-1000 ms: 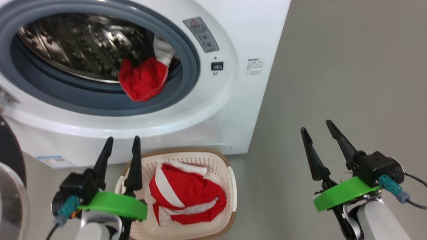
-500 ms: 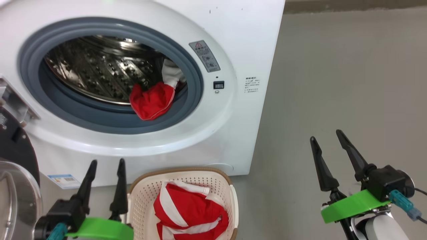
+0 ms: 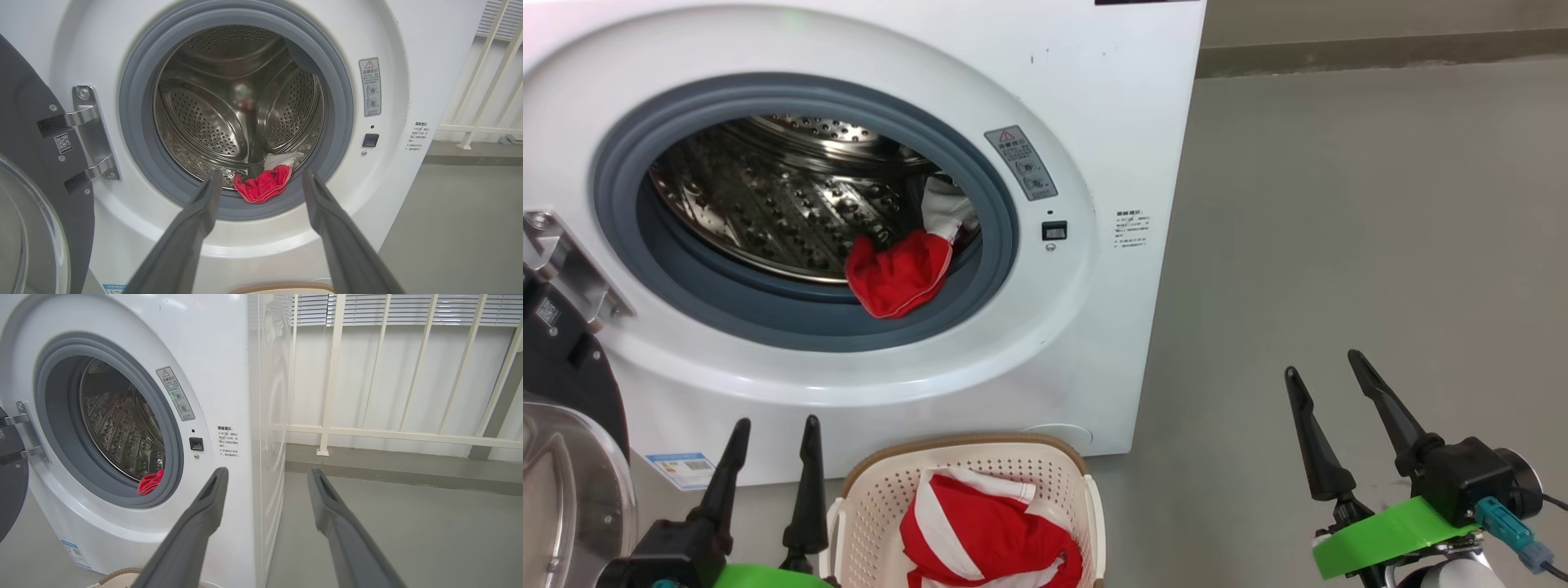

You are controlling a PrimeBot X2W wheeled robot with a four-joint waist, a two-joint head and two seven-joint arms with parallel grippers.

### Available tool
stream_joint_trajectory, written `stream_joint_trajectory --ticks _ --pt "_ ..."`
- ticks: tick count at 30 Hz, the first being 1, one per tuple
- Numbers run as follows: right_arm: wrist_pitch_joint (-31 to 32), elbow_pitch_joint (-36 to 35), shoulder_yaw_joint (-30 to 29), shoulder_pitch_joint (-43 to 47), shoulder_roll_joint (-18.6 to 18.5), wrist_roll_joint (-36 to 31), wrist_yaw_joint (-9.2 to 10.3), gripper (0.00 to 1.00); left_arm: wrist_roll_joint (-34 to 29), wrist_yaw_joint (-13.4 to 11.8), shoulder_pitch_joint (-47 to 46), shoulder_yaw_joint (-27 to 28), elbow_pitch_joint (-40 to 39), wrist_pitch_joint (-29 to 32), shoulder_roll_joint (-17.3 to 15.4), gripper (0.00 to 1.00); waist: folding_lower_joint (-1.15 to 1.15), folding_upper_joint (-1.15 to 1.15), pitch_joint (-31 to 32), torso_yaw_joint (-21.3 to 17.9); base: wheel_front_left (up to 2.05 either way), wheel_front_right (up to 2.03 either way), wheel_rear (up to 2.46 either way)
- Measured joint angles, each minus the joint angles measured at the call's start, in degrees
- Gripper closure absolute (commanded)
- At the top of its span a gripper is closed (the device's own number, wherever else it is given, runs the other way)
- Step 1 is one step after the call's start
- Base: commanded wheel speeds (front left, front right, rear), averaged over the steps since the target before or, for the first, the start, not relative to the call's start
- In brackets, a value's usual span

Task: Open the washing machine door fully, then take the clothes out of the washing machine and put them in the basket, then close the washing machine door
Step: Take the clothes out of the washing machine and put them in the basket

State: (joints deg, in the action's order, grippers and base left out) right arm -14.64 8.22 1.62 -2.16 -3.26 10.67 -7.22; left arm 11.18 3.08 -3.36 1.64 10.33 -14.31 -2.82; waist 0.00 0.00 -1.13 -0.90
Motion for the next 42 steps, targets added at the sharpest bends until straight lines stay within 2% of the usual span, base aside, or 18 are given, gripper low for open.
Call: stream_joint_trajectory --ticks 26,35,42 --pt "0.0 0.1 1.2 0.9 -0.3 -0.1 0.0 0.0 0.5 0.5 0.2 -0.2 0.5 0.0 0.1 0.0 0.0 0.0 1.6 -0.2 0.0 0.0 0.0" --pt "0.0 -0.8 2.0 1.0 -0.3 -0.1 0.0 0.0 1.1 0.5 -0.1 -0.6 1.6 0.0 0.1 0.0 0.0 0.0 0.2 0.2 0.0 0.0 0.0" --pt "0.0 -2.1 2.5 -0.4 -0.7 0.1 0.0 0.0 2.5 0.5 -7.2 -1.1 3.8 0.0 0.0 0.0 0.0 0.0 -3.4 0.6 0.0 0.0 0.0"
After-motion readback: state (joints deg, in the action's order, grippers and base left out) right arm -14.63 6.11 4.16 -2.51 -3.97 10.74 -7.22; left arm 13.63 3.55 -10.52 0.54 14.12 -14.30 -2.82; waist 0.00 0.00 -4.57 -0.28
